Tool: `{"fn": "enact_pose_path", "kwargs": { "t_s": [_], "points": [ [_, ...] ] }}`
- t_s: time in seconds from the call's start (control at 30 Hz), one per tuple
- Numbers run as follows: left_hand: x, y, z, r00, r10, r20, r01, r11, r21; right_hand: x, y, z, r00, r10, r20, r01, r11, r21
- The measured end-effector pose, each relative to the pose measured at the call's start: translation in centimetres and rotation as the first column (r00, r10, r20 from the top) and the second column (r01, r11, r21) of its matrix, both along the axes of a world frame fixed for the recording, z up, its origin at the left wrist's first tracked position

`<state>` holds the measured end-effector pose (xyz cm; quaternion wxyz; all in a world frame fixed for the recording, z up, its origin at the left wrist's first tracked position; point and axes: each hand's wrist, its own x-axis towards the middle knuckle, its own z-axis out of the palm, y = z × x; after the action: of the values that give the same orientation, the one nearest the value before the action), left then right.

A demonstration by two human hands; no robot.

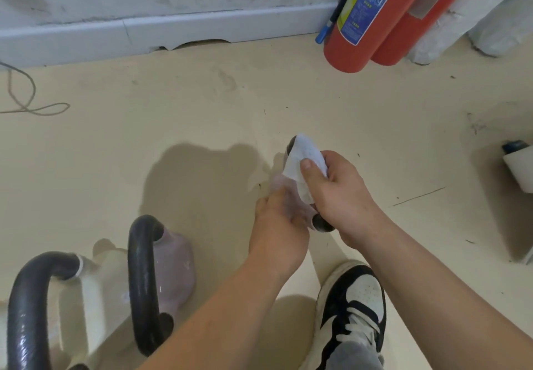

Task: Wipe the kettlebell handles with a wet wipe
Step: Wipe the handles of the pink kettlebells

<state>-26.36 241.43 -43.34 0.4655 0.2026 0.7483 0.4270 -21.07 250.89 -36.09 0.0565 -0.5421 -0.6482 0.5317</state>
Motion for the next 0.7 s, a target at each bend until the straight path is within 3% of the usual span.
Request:
{"fn": "enact_pose_path", "kwargs": {
  "t_s": [0.1, 0.3, 0.37, 0.47, 0.5, 0.57, 0.63, 0.7],
  "points": [
    [0.1, -0.7, -0.4, 1.000, 0.017, -0.007, -0.017, 0.998, -0.067, 0.7, 0.1, -0.2, 0.993, 0.096, 0.063, -0.103, 0.989, 0.110],
    [0.7, -2.0, -0.4, 1.000, 0.019, -0.014, -0.021, 0.994, -0.103, 1.0, -0.3, -2.0, 0.987, 0.115, 0.113, -0.149, 0.918, 0.368],
    [0.8, -2.4, -0.4, 1.000, 0.015, -0.023, -0.018, 0.992, -0.122, 0.9, -0.5, -1.9, 0.986, 0.077, 0.150, -0.142, 0.858, 0.493],
    [0.9, -3.1, 0.4, 1.000, 0.019, 0.007, -0.018, 0.986, -0.163, 0.1, -1.3, 0.2, 0.988, 0.116, 0.101, -0.153, 0.685, 0.712],
    [1.0, -3.6, 0.8, 1.000, 0.003, 0.023, 0.001, 0.985, -0.173, -0.5, -2.1, 1.3, 0.986, 0.161, 0.038, -0.139, 0.685, 0.716],
    [1.2, -4.8, 2.0, 0.995, -0.081, 0.052, 0.089, 0.976, -0.197, -2.1, -3.8, 3.0, 0.976, 0.213, -0.047, -0.149, 0.811, 0.566],
    [1.2, -6.7, 3.1, 0.983, -0.167, 0.077, 0.181, 0.956, -0.232, -3.4, -5.6, 3.7, 0.964, 0.264, 0.021, -0.255, 0.904, 0.343],
    [1.2, -9.2, 3.8, 0.972, -0.196, 0.127, 0.224, 0.934, -0.277, -4.2, -7.4, 4.5, 0.934, 0.342, 0.101, -0.356, 0.914, 0.195]
  ]
}}
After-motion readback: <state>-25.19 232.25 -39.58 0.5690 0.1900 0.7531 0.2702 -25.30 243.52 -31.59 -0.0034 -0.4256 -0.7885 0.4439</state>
